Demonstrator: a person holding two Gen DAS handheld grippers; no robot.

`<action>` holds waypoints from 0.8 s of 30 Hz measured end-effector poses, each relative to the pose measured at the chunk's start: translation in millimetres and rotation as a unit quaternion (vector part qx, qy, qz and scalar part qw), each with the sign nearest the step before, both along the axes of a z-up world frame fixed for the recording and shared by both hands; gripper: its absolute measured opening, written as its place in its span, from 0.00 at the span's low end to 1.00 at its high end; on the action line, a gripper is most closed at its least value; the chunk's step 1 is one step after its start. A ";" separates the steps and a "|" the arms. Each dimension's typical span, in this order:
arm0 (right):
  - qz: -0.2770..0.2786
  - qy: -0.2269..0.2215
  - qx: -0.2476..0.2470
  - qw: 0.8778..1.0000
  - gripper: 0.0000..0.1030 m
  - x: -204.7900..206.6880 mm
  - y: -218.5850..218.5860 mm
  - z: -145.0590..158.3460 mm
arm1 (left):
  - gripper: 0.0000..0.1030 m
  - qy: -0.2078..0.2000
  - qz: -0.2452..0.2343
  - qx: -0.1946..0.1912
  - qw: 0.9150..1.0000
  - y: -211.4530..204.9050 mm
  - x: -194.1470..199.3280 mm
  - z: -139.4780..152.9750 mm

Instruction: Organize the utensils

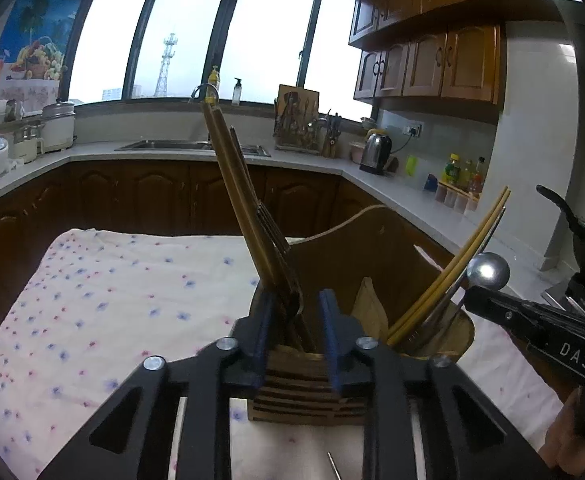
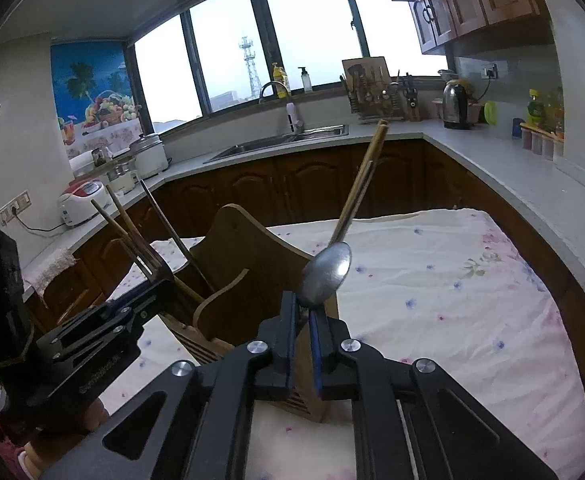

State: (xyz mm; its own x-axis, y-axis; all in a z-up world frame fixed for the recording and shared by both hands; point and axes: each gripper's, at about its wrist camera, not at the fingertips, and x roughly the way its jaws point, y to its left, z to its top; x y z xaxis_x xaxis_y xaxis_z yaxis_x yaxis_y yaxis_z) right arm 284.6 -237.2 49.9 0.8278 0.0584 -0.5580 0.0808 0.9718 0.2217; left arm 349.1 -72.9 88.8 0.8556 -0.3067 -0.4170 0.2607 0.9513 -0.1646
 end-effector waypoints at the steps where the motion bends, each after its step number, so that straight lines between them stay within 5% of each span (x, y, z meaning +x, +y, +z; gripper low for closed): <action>1: -0.001 -0.001 0.001 1.000 0.22 -1.4 -0.9 0.2 | 0.25 -0.001 0.000 0.000 1.000 -0.5 -2.5 -1.3; 6: -0.008 -0.005 0.007 1.000 0.29 -11.6 -5.0 2.1 | 0.45 -0.004 0.004 0.004 1.000 3.5 -14.4 0.0; 17: -0.009 -0.015 0.016 1.000 0.65 -34.8 -4.0 8.1 | 0.65 -0.005 0.021 0.008 1.000 22.4 -47.3 3.5; 24: -0.009 -0.027 0.025 0.999 0.79 -56.4 1.0 17.0 | 0.81 -0.014 0.035 0.021 0.999 36.2 -76.0 13.8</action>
State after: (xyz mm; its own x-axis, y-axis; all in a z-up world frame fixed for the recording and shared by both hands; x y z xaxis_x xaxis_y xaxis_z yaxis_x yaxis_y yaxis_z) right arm 228.2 -236.2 66.9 0.8578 0.0702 -0.5091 0.0846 0.9578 0.2746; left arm 273.2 -36.7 102.6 0.8861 -0.2287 -0.4032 0.1978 0.9732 -0.1174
